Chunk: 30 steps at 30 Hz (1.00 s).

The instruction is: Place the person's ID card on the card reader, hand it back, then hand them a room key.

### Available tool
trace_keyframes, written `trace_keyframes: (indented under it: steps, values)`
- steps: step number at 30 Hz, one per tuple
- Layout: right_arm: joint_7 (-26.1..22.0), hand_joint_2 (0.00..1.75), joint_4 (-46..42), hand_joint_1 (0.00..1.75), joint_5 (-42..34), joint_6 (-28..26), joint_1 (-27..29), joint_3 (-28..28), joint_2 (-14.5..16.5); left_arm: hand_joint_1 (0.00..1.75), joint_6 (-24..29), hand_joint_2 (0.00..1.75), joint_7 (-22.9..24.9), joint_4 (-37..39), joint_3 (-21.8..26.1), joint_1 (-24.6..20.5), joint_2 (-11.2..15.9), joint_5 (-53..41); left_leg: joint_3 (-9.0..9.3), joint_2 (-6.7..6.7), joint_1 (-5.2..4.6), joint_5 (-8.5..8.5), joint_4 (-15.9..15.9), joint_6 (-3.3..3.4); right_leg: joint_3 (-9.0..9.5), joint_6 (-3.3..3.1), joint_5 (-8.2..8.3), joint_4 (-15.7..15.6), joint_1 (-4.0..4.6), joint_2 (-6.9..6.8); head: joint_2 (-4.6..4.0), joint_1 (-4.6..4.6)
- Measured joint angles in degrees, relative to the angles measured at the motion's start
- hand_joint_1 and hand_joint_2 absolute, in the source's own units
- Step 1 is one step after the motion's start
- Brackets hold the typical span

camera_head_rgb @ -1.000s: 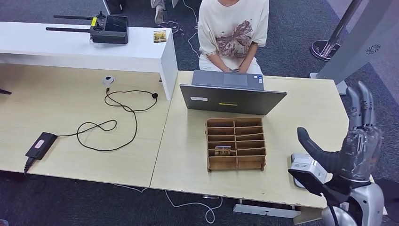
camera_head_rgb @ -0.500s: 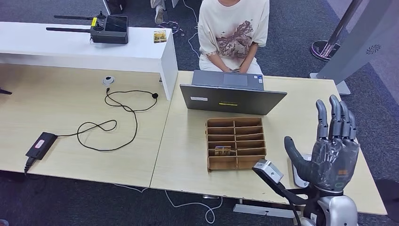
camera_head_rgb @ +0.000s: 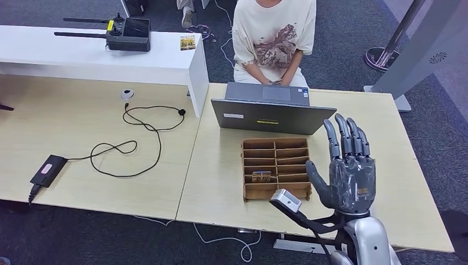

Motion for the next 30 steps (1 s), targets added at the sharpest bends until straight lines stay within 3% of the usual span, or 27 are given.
trace_keyframes:
  steps: [6, 10, 18, 22, 27, 30]
  values:
    - [0.6, 1.75, 1.9, 0.51, 0.1, 1.2, -1.3, 2.1, 0.4, 0.0, -0.3, 0.0, -0.1, 0.0, 0.0, 0.0, 0.2, -0.2, -0.01, 0.0, 0.0, 0.0, 0.0, 0.0, 0.0, 0.0, 0.0, 0.0, 0.0, 0.0, 0.01, 0.0]
    - [0.7, 1.75, 2.9, 0.79, 0.2, 2.4, -2.3, 2.9, 0.8, 0.0, -0.6, 0.0, -0.1, 0.0, -0.1, 0.0, 0.3, -0.4, 0.0, 0.0, 0.0, 0.0, 0.0, 0.0, 0.0, 0.0, 0.0, 0.0, 0.0, 0.0, 0.01, -0.01]
    - [0.6, 1.75, 6.9, 0.8, -0.8, 2.4, -4.0, 4.8, 1.6, 0.0, -0.8, 0.0, -0.1, 0.0, -0.8, 0.0, 0.4, -0.4, 0.0, 0.0, 0.0, 0.0, 0.0, 0.0, 0.0, 0.0, 0.0, 0.0, 0.0, 0.0, 0.0, 0.0]
    - [0.6, 1.75, 8.7, 0.67, -1.2, 2.4, -4.1, 5.6, 2.4, 0.0, -1.0, 0.0, -0.1, 0.0, -0.9, 0.0, 0.5, -0.4, 0.0, 0.0, 0.0, 0.0, 0.0, 0.0, -0.01, 0.0, 0.0, 0.0, 0.0, 0.0, 0.0, -0.01]
    - [1.1, 1.75, 10.4, 0.84, -1.3, 2.4, -4.0, 6.1, 3.1, 0.0, -1.1, 0.0, -0.2, 0.0, -1.0, 0.0, 0.7, -0.3, 0.0, 0.0, 0.0, 0.0, 0.0, 0.0, -0.01, 0.0, -0.01, 0.0, 0.0, 0.0, 0.01, 0.0]
    - [1.2, 1.75, 11.3, 1.04, -1.3, 2.4, -3.8, 6.2, 3.4, 0.0, -1.2, 0.0, -0.2, 0.0, -1.0, 0.0, 0.8, -0.3, 0.0, 0.0, 0.0, 0.0, 0.0, 0.0, -0.01, 0.0, -0.01, 0.0, 0.0, 0.01, 0.01, 0.0]
